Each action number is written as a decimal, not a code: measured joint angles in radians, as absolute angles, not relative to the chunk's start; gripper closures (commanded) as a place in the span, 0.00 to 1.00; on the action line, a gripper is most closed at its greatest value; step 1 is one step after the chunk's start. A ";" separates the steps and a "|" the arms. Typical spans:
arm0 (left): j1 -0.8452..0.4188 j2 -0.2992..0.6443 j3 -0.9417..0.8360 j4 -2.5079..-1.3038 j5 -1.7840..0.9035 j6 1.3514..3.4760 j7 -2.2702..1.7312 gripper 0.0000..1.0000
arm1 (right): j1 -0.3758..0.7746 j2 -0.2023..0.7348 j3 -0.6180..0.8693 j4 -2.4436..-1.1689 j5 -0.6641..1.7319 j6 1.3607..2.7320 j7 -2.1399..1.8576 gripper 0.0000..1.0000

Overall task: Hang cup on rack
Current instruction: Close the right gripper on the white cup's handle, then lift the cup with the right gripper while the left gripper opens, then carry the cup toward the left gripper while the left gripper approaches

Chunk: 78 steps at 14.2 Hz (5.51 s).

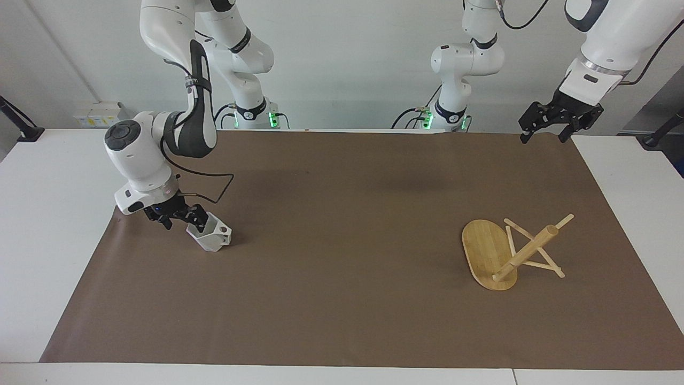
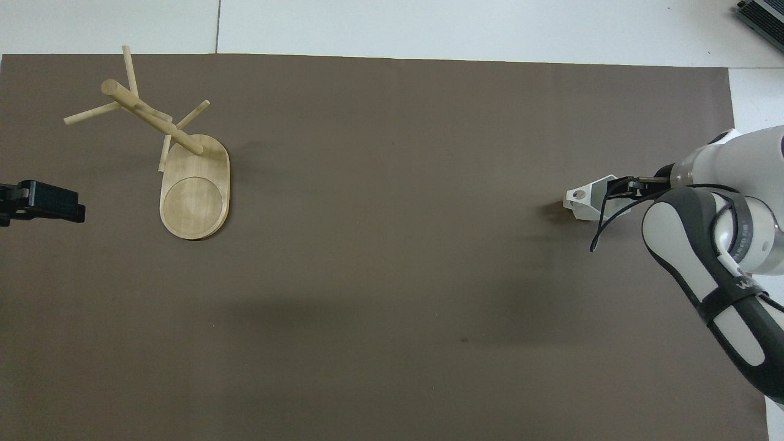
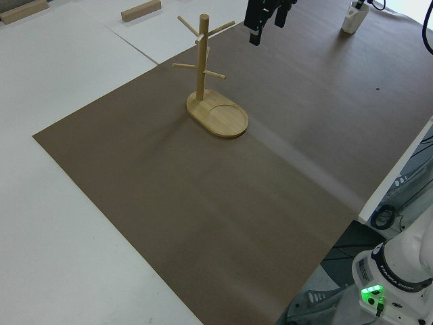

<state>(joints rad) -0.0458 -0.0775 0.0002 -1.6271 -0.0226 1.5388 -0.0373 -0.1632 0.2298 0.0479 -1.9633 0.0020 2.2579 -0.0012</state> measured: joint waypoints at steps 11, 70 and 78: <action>-0.046 -0.077 0.000 -1.627 -0.023 1.539 -0.037 0.00 | -0.163 0.230 0.048 -1.965 0.002 2.258 0.037 0.63; -0.046 -0.210 -0.007 -1.898 -0.387 1.606 -1.111 0.00 | -0.154 0.017 0.039 -1.598 0.002 1.562 0.007 1.00; -0.045 -0.224 -0.001 -1.965 -0.612 1.775 -1.351 0.00 | -0.151 0.002 0.041 -1.599 0.198 1.560 -0.007 1.00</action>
